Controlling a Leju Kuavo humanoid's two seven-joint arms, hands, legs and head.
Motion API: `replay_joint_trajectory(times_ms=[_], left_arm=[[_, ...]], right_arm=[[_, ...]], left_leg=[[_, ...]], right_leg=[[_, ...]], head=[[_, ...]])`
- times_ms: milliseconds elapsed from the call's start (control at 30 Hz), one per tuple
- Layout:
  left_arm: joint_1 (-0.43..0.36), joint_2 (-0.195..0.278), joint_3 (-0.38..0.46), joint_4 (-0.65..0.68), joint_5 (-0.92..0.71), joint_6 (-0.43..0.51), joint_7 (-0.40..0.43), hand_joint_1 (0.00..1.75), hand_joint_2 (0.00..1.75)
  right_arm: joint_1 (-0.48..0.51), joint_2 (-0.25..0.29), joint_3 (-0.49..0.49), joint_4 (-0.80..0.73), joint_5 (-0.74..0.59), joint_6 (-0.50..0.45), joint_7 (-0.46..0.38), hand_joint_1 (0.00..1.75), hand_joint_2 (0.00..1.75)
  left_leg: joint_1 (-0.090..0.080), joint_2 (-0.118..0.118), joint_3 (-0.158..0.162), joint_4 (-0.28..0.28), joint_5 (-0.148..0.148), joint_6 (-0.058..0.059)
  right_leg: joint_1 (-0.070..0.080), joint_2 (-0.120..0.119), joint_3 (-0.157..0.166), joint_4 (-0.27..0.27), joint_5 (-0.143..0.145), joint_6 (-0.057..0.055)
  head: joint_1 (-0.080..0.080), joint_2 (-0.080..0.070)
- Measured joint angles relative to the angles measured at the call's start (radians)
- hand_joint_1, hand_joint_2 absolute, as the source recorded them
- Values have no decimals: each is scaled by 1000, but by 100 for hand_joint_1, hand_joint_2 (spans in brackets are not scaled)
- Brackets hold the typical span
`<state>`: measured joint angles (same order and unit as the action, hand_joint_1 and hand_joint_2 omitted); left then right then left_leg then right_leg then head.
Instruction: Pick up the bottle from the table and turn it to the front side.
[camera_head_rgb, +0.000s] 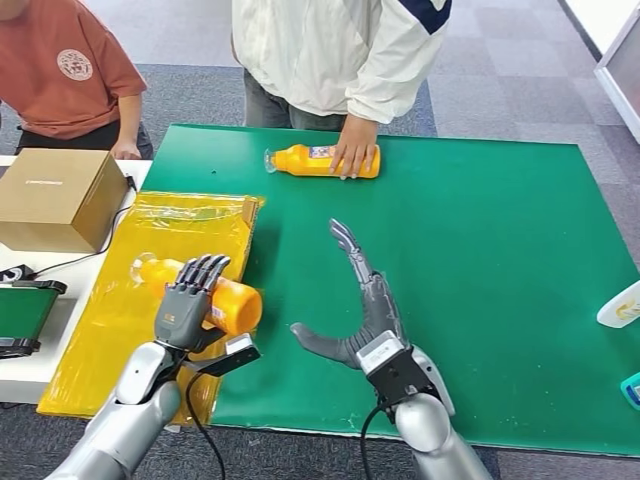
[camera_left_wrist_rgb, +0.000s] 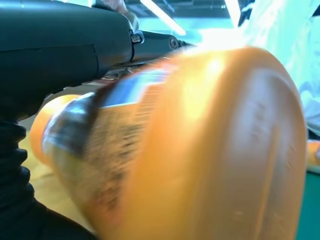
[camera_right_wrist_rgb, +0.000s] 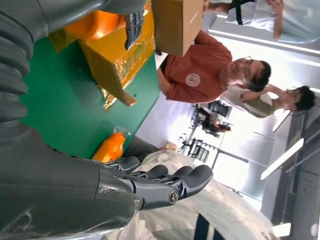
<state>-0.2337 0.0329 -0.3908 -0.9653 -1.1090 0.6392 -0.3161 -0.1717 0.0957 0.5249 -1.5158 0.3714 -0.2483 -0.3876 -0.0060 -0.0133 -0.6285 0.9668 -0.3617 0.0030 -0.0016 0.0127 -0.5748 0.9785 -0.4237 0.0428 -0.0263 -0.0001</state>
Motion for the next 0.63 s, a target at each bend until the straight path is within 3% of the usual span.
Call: replay_joint_trajectory(times_ms=[633], left_arm=[[43, 14, -5, -155, 169, -35, -34, 0, 175]], right_arm=[[26, -18, 14, -86, -40, 2, -14, 0, 175]], left_leg=[[0, 0, 0, 0, 0, 0]], right_leg=[[0, 0, 0, 0, 0, 0]], head=[[0, 0]])
